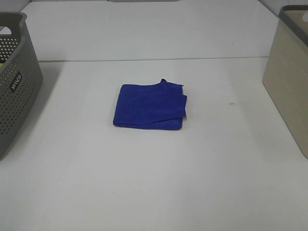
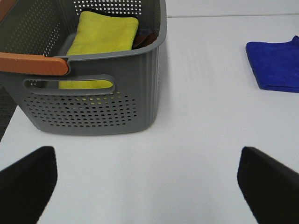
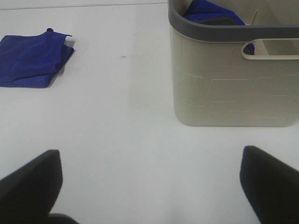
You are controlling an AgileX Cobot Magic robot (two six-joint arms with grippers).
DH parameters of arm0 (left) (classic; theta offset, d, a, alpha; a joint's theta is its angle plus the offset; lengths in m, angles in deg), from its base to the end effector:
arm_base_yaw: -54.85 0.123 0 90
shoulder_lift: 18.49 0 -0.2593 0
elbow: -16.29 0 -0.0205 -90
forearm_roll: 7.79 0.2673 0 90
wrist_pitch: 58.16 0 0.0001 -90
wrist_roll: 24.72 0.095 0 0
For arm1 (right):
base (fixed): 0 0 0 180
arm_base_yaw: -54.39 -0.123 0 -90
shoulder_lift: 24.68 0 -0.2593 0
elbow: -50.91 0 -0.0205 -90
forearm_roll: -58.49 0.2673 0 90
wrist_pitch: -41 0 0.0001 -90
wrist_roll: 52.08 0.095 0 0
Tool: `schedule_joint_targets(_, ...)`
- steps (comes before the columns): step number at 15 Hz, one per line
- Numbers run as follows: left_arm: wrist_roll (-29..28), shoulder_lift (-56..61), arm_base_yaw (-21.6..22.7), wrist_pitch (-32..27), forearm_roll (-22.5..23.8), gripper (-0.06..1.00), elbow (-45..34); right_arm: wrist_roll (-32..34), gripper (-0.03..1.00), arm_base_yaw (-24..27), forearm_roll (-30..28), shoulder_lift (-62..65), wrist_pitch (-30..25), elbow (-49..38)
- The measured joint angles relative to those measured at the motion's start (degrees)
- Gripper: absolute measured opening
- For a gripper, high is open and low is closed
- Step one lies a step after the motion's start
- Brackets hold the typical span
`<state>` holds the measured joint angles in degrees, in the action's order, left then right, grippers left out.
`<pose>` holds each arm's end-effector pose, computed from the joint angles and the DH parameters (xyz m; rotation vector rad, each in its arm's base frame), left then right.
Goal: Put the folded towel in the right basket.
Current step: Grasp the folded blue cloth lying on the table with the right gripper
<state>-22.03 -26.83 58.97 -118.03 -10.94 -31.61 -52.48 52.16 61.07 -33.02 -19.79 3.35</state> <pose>0.0397 -0.0017 0.2844 -0.0232 2.0252 0.0095 0.0379 0.0052 0.2848 -0.0490 2.0360 0.0739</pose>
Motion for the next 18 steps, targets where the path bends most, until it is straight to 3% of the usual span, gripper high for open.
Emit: schedule_joint_targets(18,0.0,0.0,0.0,0.0,0.0,0.97,0.0,0.0,0.98,0.0,0.23,0.0,0.0,0.0)
